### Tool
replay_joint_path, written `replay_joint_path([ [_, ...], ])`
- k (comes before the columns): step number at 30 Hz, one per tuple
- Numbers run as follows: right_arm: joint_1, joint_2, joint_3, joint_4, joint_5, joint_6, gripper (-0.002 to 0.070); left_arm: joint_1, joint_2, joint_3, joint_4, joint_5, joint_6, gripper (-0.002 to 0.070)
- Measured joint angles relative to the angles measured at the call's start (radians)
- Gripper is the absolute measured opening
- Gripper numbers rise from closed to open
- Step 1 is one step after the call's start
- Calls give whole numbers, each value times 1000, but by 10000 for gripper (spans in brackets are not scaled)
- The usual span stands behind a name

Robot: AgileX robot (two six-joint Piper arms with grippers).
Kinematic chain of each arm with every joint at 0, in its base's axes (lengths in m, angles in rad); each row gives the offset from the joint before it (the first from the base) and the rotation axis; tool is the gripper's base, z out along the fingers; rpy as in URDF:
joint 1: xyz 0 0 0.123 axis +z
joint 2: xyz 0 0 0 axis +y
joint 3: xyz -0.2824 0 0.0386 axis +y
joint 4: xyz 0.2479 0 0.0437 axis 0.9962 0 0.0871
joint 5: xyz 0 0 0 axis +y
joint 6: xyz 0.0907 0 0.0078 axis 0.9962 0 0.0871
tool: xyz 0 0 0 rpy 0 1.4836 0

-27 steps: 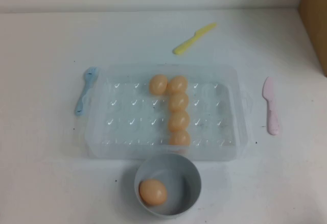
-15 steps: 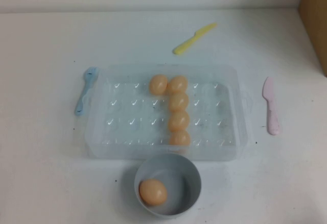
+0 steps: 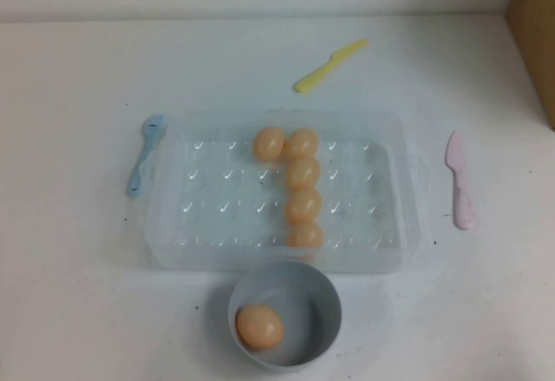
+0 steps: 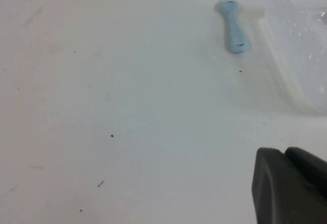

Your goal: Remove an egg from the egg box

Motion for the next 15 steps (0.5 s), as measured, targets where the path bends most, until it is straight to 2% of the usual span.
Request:
replay_joint_path([
  [8,0,0,0,685,-134,0,-17,0,0,0,0,0,0,-4],
  [10,0,0,0,755,-149,0,-17,0,0,0,0,0,0,-4],
  [15,0,0,0,793,-163,-60,-17,0,0,0,0,0,0,-5],
])
